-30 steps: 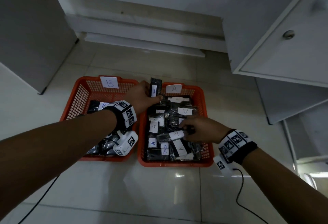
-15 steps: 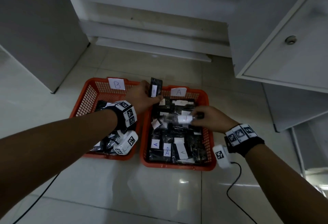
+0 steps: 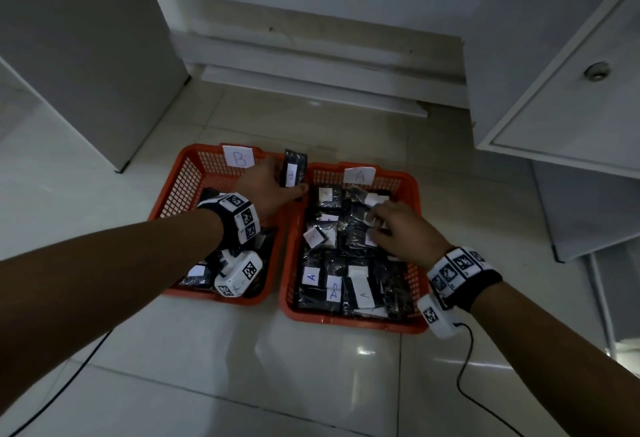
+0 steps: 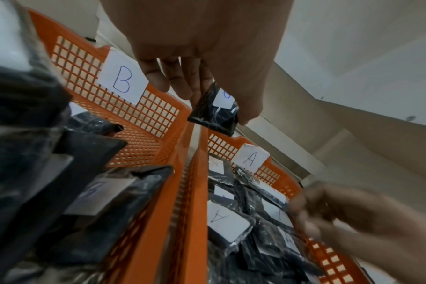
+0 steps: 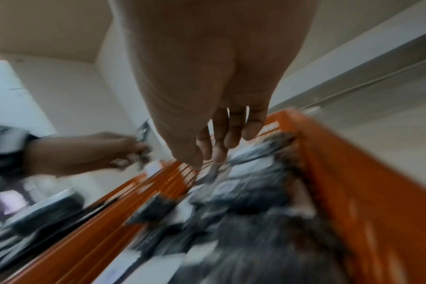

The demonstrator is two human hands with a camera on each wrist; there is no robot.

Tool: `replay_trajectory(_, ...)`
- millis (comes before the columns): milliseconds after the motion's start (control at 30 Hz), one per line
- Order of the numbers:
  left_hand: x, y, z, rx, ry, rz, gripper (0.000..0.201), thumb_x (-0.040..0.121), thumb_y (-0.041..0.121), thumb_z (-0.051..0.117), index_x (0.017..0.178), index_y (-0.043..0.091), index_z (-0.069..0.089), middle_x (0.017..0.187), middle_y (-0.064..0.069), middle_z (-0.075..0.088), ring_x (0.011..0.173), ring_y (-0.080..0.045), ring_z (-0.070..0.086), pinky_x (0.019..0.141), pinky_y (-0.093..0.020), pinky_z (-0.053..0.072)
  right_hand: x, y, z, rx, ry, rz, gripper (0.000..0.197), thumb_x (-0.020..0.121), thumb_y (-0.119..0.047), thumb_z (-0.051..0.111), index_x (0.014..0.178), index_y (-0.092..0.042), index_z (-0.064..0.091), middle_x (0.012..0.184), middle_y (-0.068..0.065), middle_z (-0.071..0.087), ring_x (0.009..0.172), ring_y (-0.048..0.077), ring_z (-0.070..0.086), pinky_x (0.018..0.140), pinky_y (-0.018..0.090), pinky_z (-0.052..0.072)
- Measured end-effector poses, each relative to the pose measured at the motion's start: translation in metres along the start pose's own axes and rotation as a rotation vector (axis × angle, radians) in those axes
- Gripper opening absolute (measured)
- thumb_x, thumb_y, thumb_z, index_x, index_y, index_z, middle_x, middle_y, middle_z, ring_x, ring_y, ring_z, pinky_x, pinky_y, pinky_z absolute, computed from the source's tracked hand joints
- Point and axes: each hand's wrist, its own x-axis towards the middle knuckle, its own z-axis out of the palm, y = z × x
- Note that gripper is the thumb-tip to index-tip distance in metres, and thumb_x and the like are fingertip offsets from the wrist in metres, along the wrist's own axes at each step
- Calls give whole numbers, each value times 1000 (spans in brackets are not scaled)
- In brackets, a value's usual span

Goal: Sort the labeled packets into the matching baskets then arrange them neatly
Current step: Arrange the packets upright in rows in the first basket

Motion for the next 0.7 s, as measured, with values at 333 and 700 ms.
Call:
replay_trajectory(333,1,24,-1,-8,-61,28,60,75,63,79,111,22,55,94,10,67,84,-10,65,70,-31,54,17,-87,48,270,-163,118,22,101,-46,64,115,-28,67,91,-15,67,78,-4,62,66,16,45)
replay_trajectory(700,-1,0,-19,-27,-2,-5,60,77,62,79,116,21,58,99,10,68,87,-9,64,67,-24,47,31,-57,8,590,-69,442,47,85,-10,82,125,-19,60,85,9,78,69,20,73,69,39,60)
